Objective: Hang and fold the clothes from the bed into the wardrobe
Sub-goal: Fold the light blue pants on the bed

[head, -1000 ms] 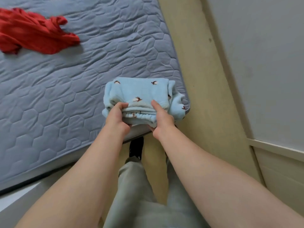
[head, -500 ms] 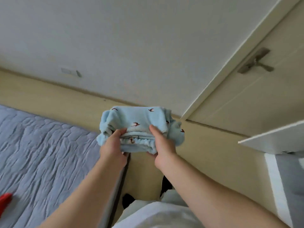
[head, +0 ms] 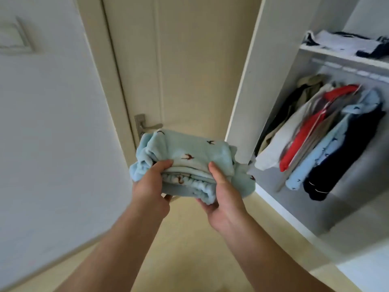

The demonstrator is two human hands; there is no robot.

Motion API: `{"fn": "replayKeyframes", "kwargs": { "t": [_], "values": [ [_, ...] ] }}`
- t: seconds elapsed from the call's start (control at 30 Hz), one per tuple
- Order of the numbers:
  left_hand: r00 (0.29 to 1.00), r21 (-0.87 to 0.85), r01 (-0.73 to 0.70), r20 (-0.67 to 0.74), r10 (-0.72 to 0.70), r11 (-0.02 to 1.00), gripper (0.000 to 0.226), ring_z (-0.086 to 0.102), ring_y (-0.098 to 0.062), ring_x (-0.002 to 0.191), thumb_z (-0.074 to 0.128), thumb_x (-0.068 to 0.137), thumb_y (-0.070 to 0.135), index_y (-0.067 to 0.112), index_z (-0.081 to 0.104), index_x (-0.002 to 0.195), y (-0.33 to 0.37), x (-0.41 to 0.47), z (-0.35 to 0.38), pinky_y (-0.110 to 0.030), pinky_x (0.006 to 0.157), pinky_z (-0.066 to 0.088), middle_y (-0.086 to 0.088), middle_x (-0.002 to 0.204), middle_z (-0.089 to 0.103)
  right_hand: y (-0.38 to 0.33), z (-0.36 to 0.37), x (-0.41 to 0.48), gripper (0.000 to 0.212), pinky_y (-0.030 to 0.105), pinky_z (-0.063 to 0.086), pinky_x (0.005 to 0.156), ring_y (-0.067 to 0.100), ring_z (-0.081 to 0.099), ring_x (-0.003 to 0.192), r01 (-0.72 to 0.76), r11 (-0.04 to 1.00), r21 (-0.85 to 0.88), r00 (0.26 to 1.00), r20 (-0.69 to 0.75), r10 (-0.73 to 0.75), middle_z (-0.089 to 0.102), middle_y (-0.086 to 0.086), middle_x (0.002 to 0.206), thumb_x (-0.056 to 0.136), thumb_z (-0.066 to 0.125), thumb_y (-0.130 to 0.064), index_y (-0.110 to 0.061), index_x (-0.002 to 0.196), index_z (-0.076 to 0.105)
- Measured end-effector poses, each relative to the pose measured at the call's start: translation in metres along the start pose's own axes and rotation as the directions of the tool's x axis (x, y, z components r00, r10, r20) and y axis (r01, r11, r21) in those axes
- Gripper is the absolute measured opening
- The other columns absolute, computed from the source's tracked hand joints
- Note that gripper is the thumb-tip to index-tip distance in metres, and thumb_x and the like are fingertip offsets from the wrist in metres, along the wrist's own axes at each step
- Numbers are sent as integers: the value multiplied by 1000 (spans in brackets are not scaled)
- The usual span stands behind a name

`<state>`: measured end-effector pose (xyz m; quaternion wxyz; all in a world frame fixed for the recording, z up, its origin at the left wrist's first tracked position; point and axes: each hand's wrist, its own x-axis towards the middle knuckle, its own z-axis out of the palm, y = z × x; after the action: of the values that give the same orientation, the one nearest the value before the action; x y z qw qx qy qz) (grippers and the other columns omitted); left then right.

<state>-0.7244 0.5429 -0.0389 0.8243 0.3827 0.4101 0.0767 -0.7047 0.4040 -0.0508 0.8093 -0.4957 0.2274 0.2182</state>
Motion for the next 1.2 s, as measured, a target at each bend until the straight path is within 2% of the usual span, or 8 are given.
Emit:
{"fn": "replayKeyframes", "kwargs": {
  "t": [0.2,0.33,0.57,0.67,0.77,0.93,1.03,1.2],
  "values": [
    [964,105,-57,265,27,993,48,71,-17,86,88,63,22,22,63,104,-16,-4,190,-32,63,53,0,92,76,-150,-73,35,67,26,51,90,15,73,96,167,968,188,984,28,-175,75,10,106,78,72,-54,-3,120,63],
    [902,142,-80,431,11,987,44,74,-15,78,86,64,22,23,65,103,-21,-11,296,-29,62,54,5,75,76,-235,-105,51,54,40,49,104,26,70,105,299,898,322,953,-146,-265,71,17,112,72,81,-42,-2,103,63],
    [750,192,-125,660,-34,973,43,75,-16,70,86,65,21,22,68,104,-25,-7,455,-29,54,56,2,80,77,-357,-144,84,47,40,61,75,27,75,84,618,693,372,784,-359,-507,77,7,95,69,89,-33,-15,108,69],
    [660,185,-116,748,-63,976,33,73,-15,60,84,68,16,17,68,97,-24,-1,516,-29,47,56,-1,74,76,-404,-154,106,53,41,59,84,31,73,94,705,636,314,708,-379,-597,74,15,104,75,83,-38,-8,116,67],
    [563,216,-125,819,-110,968,34,75,-18,72,83,71,18,15,72,102,-19,7,573,-29,59,58,-3,85,78,-449,-159,123,63,40,55,94,31,70,103,766,598,236,632,-443,-635,71,19,111,78,80,-45,-3,121,63],
    [402,259,-154,898,-179,953,34,75,-20,83,83,73,24,19,74,105,-18,14,671,-33,69,61,-4,95,78,-523,-171,140,46,39,58,87,25,74,90,858,497,130,483,-534,-694,76,11,100,79,79,-43,-11,111,70],
    [361,286,-114,904,-228,951,37,73,-23,94,83,74,24,17,73,109,-26,13,719,-41,83,60,-5,102,76,-561,-184,147,46,37,59,82,25,75,88,877,477,51,414,-584,-698,76,10,96,79,79,-43,-11,110,70],
    [295,322,-118,915,-276,939,37,71,-21,94,86,73,28,18,72,106,-51,18,793,-38,79,61,-5,102,75,-619,-217,168,50,34,61,72,23,75,79,894,447,-2,334,-663,-670,77,9,89,75,82,-43,-9,109,68]
  ]
}}
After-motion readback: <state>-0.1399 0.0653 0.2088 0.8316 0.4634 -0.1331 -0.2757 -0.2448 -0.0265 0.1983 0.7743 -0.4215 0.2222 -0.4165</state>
